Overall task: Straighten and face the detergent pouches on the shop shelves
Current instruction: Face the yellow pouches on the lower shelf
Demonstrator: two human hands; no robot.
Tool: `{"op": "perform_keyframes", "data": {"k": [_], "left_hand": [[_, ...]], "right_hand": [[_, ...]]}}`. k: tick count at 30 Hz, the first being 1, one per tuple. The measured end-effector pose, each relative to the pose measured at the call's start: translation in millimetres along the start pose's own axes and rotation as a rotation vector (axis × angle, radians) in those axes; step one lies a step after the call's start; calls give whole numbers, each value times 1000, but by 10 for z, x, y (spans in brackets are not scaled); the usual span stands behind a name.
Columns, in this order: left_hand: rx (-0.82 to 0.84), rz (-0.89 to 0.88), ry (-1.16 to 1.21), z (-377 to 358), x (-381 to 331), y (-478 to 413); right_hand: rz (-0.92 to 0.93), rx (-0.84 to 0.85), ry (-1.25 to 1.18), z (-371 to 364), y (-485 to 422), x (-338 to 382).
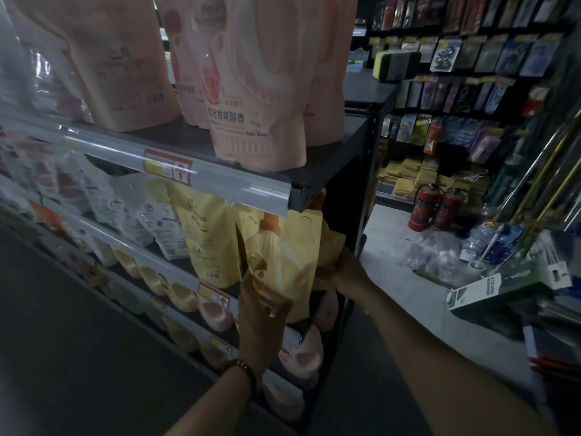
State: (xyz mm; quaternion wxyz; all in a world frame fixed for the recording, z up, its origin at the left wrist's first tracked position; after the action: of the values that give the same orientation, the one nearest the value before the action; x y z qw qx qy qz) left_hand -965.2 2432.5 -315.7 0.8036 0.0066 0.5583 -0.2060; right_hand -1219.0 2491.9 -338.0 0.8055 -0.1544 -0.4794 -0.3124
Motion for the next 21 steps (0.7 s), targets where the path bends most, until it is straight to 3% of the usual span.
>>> {"op": "perform_keyframes", "data": {"k": [5, 11, 16, 21], "left_hand": [[24, 14, -3, 14, 73, -14], [26, 59, -3, 56, 157, -66], [22, 75, 32, 186, 185, -174], [75, 73, 80, 344, 219, -314]], "right_hand": [[-24, -143, -53, 175, 363, 53], [-66, -542, -172, 380, 913, 73], [-22, -578, -295, 165, 1175, 297], [-8, -774, -332, 67, 1443, 514]]}}
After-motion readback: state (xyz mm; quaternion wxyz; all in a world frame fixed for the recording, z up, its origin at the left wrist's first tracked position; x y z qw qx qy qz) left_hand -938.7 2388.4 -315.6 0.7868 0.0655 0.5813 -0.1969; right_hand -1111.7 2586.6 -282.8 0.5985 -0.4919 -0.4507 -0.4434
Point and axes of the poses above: each hand's wrist, its own y-axis away from the middle knuckle, its own z-axis out of the back of the hand, x = y × z, the point moved 10 cm from there along -y, towards the middle knuckle, and after that the axes turned 4 degrees about -x, right-handed, at the moved point
